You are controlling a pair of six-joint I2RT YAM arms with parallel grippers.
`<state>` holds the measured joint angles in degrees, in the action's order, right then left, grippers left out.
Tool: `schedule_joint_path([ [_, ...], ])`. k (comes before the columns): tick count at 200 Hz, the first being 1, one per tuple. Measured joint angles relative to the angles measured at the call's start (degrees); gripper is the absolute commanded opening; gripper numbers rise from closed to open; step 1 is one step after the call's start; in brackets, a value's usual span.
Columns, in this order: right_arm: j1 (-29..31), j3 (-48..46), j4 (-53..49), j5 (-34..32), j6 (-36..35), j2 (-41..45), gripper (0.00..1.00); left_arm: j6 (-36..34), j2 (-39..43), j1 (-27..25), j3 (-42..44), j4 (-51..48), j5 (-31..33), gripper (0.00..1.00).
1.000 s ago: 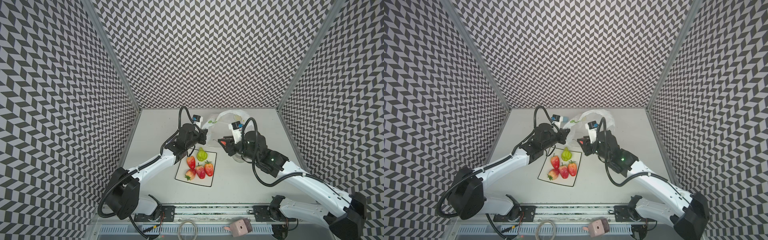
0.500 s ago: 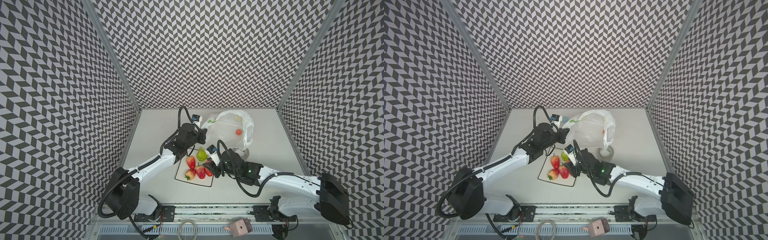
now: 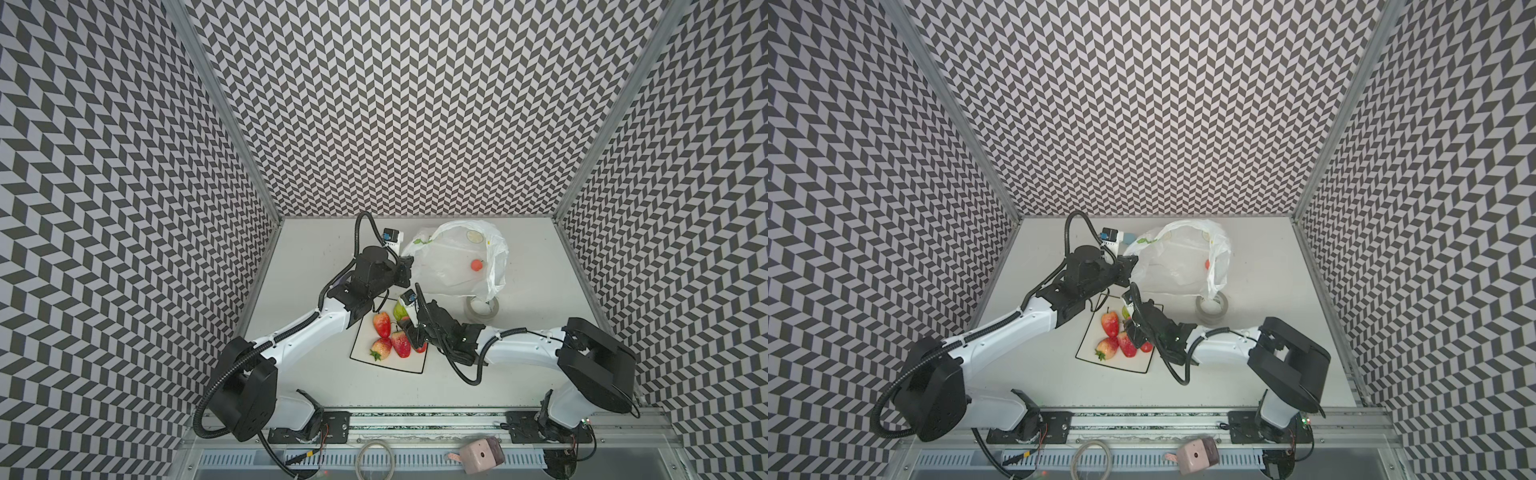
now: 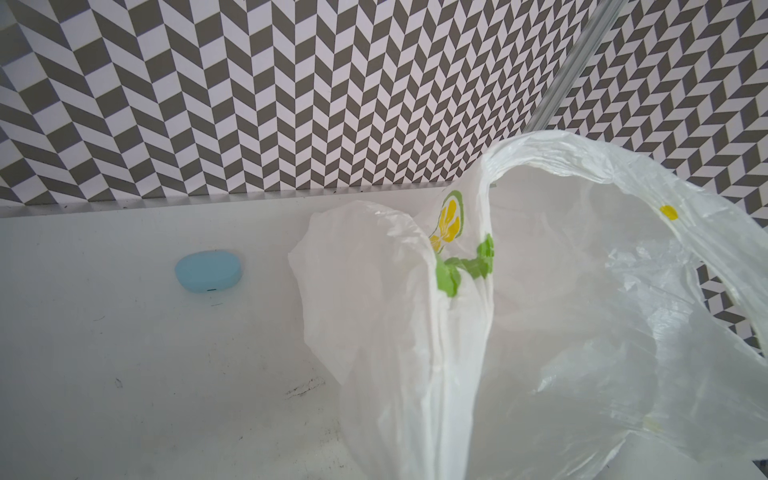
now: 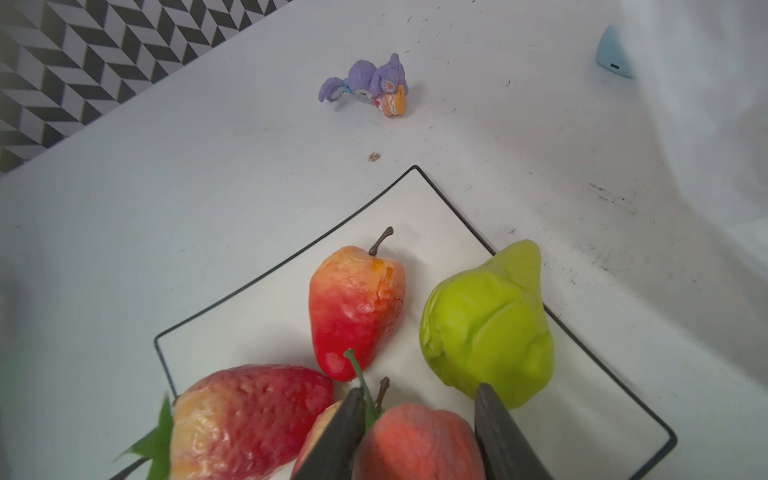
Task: Take the fake fruits out of the plastic bag
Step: 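Lower the red cherry onto the paper sheet and open the right gripper, then move the right gripper back into the bag above the last red cherry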
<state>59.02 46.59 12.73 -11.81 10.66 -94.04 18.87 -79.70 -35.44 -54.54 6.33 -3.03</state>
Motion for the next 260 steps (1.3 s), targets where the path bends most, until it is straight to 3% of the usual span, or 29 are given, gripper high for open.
schedule_joint_path([
  [51, 0.0, 0.2, 0.9, -1.5, -0.3, -0.3, 0.74, -0.2, 0.1, 0.0, 0.0, 0.0, 0.0, 0.00],
  [115, 0.0, -2.3, 1.1, 2.1, -4.5, 10.6, 0.82, -0.2, 0.1, 0.2, 0.0, 0.0, 0.4, 0.00],
  [163, 0.0, -5.6, -0.8, 5.3, -7.2, 24.0, 0.82, -0.2, 0.1, 0.3, 0.0, 0.1, 0.3, 0.00],
  [208, -0.5, -7.0, -2.8, 2.2, -6.3, 36.6, 0.80, -0.2, 0.1, 0.3, 0.0, 0.1, 0.2, 0.00],
  [236, -4.7, -3.6, -7.5, -1.0, -2.1, 37.7, 0.73, -0.2, 0.1, 0.3, 0.0, 0.1, 0.1, 0.00],
  [260, -9.0, 4.0, -14.5, -4.3, 2.4, 33.2, 0.62, -0.2, 0.1, 0.3, 0.0, 0.1, 0.1, 0.00],
])
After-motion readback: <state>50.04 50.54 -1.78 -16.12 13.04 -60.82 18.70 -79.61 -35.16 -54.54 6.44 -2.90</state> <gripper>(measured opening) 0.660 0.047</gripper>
